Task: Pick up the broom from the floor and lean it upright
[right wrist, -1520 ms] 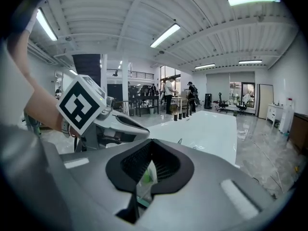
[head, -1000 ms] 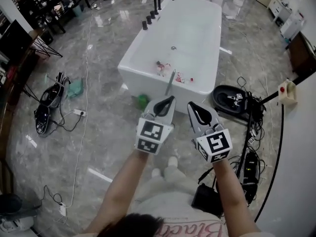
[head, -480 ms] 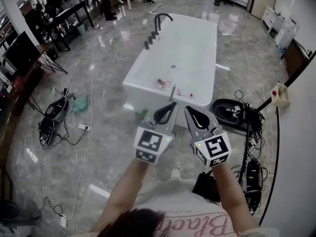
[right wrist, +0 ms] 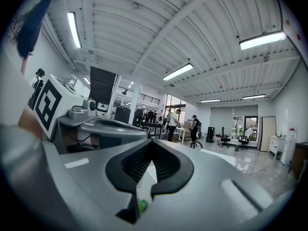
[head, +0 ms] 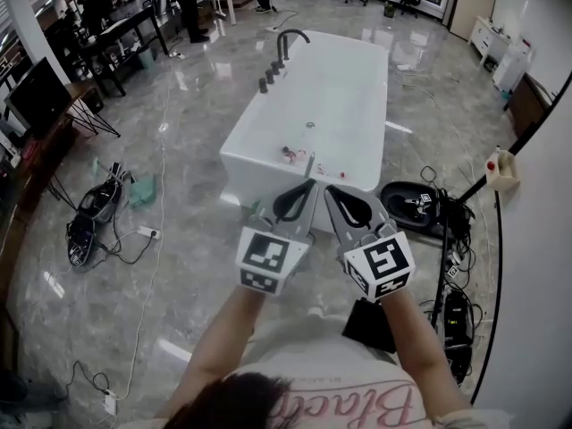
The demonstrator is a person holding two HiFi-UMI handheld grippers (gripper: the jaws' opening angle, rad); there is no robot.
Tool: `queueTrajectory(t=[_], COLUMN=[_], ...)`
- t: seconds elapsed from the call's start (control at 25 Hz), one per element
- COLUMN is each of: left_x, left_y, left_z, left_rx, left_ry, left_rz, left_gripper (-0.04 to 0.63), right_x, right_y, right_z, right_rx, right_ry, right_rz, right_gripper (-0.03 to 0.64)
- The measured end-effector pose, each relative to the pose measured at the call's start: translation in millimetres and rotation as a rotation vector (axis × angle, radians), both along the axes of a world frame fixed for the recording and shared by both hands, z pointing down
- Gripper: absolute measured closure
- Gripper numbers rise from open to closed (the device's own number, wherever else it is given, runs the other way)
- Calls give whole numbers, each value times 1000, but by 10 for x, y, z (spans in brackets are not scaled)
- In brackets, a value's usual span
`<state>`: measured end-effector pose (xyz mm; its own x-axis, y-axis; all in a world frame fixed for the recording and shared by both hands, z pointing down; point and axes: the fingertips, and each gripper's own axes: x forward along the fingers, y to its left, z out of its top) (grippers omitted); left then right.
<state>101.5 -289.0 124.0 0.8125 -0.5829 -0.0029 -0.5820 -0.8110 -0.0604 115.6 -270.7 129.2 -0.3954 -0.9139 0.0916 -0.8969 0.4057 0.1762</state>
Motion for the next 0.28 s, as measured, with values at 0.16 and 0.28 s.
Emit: queueTrajectory(t=[0.16,0.28], left_x=[-15,-24], left_y=[-4,-35], left_z=[35,107], left_rx=[2,3], left_ry=[13,8], left_rz=[-20,-40], left_gripper=[595,595], right_x=[-36,-31], right_y=[43,53], right_z=[-29,-19], right_rx=[10,15], right_ry=[11,13], right_rz=[-28,-41], right_gripper=[617,617])
